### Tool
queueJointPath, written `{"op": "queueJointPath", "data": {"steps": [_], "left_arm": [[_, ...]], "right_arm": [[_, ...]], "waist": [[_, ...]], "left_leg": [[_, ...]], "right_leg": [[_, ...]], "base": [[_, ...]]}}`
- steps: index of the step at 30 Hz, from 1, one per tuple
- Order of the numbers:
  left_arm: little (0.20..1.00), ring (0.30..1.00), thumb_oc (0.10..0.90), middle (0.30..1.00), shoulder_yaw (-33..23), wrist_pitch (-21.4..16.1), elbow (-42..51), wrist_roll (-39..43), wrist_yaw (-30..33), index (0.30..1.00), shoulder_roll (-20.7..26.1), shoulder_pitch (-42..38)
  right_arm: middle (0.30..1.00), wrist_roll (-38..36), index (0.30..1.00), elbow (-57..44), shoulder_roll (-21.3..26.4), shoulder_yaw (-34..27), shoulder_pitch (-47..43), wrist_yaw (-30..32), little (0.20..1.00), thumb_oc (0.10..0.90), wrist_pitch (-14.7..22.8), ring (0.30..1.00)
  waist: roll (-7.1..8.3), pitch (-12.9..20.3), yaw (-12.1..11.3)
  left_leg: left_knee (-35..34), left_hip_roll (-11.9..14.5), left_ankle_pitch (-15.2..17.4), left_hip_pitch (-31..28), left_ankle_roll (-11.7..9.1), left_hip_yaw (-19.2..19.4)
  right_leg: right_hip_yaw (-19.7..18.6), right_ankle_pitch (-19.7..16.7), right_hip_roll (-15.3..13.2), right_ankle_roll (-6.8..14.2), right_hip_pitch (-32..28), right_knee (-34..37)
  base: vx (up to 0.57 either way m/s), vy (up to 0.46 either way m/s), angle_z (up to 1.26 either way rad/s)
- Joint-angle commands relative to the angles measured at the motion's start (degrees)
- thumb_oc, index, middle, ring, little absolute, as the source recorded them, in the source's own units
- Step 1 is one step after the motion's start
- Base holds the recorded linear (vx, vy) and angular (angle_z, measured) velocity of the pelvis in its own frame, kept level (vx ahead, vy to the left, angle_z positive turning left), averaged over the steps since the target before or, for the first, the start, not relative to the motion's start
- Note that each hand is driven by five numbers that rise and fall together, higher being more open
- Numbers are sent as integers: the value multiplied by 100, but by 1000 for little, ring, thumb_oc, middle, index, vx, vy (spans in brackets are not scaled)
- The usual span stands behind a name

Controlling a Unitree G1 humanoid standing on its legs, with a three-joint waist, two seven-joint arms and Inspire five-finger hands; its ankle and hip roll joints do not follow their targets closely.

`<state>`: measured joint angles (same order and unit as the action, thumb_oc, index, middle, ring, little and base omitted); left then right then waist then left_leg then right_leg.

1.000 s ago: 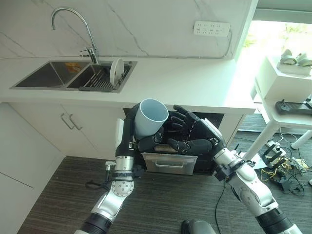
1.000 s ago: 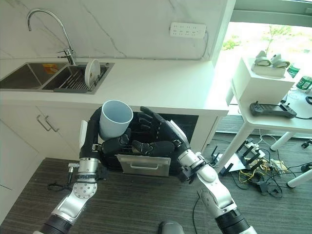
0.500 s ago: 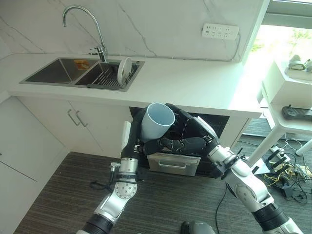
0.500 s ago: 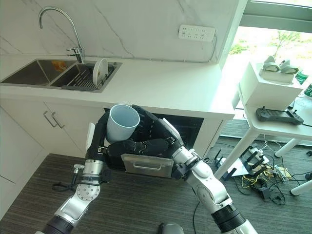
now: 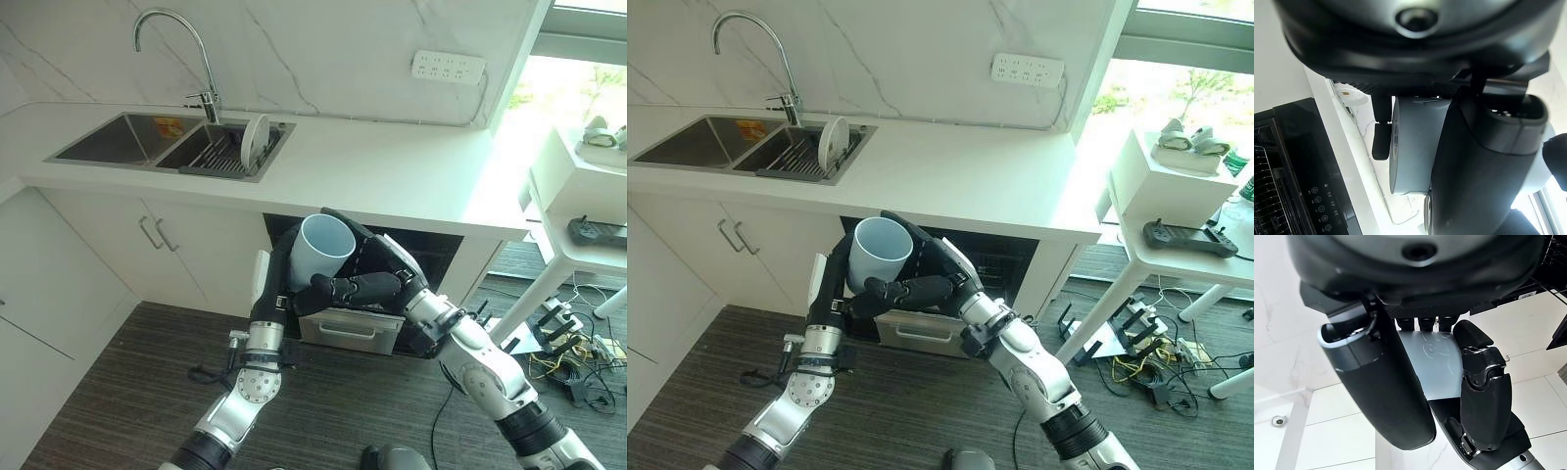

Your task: Place the dishes in the dishwasher.

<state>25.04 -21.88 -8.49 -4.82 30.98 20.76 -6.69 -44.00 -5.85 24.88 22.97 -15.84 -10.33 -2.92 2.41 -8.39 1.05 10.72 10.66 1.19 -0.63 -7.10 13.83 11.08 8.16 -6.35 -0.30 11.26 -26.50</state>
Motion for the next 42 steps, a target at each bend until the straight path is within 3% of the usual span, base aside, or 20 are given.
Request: {"op": "queueJointPath", "data": {"steps": [1, 10, 11, 12, 13, 31, 32, 33, 37, 38, 42], "left_arm": [[300, 300, 400, 300, 319, -466, 428, -190, 143, 300, -176, -667], [300, 300, 400, 300, 522, -476, 455, -238, 258, 300, -273, -670], [300, 300, 400, 300, 529, -479, 450, -248, 268, 300, -276, -672], [300, 300, 400, 300, 549, -491, 450, -275, 295, 300, -278, -686], [300, 300, 400, 300, 564, -504, 451, -294, 333, 300, -287, -702], [300, 300, 400, 300, 748, -431, 498, -265, 433, 300, -300, -772], [361, 361, 441, 361, 773, -414, 502, -232, 381, 361, -305, -762], [900, 900, 800, 900, 785, -372, 505, -197, 352, 900, -320, -738], [900, 900, 800, 900, 815, -228, 423, -72, 281, 900, -339, -710], [900, 900, 800, 900, 798, -176, 408, -84, 370, 900, -336, -709], [900, 900, 800, 900, 662, -126, 400, -100, 571, 900, -278, -593]], "right_arm": [[900, -403, 900, -297, -566, -114, -926, -12, 900, 800, 434, 900], [900, -264, 900, -95, -655, 45, -1036, 210, 900, 800, 384, 900], [778, -263, 778, -83, -658, 49, -1045, 215, 778, 718, 384, 778], [444, -242, 444, -45, -677, 63, -1059, 223, 444, 496, 397, 444], [300, -236, 300, -22, -690, 83, -1088, 237, 300, 400, 410, 300], [300, -112, 300, 88, -731, 211, -1207, 316, 300, 400, 820, 300], [300, -138, 300, 67, -727, 207, -1206, 392, 300, 400, 900, 300], [300, -157, 300, 46, -742, 181, -1213, 514, 300, 400, 997, 300], [300, -203, 300, 25, -732, 53, -1250, 814, 300, 400, 1424, 300], [300, -171, 300, -21, -718, -106, -1279, 984, 300, 400, 1715, 300], [300, -257, 300, -204, -556, -615, -1186, 1236, 300, 400, 2103, 300]], "waist": [[92, 113, -47], [107, 84, -92], [107, 82, -93], [109, 79, -97], [111, 77, -97], [124, 68, -116], [125, 64, -118], [120, 64, -124], [107, 60, -119], [97, 61, -104], [79, 45, -78]], "left_leg": [[647, -107, 1124, 10, 276, -19], [647, -119, 1195, 31, 283, -24], [647, -119, 1196, 31, 283, -25], [647, -119, 1194, 28, 284, -25], [647, -117, 1195, 23, 285, -20], [647, -150, 1203, 7, 300, -2], [647, -146, 1202, 1, 302, 1], [647, -142, 1211, -1, 303, 3], [647, -136, 1212, -8, 307, 9], [647, -140, 1207, -5, 301, 8], [647, -148, 1213, -9, 306, 1]], "right_leg": [[-115, 230, -85, 509, -542, 931], [-74, 240, -111, 511, -529, 931], [-72, 240, -111, 511, -530, 931], [-69, 244, -109, 509, -533, 931], [-68, 246, -106, 505, -535, 931], [-86, 242, -105, 500, -551, 931], [-87, 244, -103, 497, -556, 931], [-86, 251, -102, 488, -563, 931], [-92, 257, -96, 492, -570, 931], [-95, 258, -91, 487, -567, 931], [-108, 257, -93, 494, -572, 931]], "base": [[20, -4, 4], [3, -1, 1], [6, 0, 4], [8, 1, 3], [0, 0, 0], [0, 0, 0], [0, 0, 0], [0, 0, 0], [0, 0, 0], [0, 0, 0], [0, 0, 0]]}}
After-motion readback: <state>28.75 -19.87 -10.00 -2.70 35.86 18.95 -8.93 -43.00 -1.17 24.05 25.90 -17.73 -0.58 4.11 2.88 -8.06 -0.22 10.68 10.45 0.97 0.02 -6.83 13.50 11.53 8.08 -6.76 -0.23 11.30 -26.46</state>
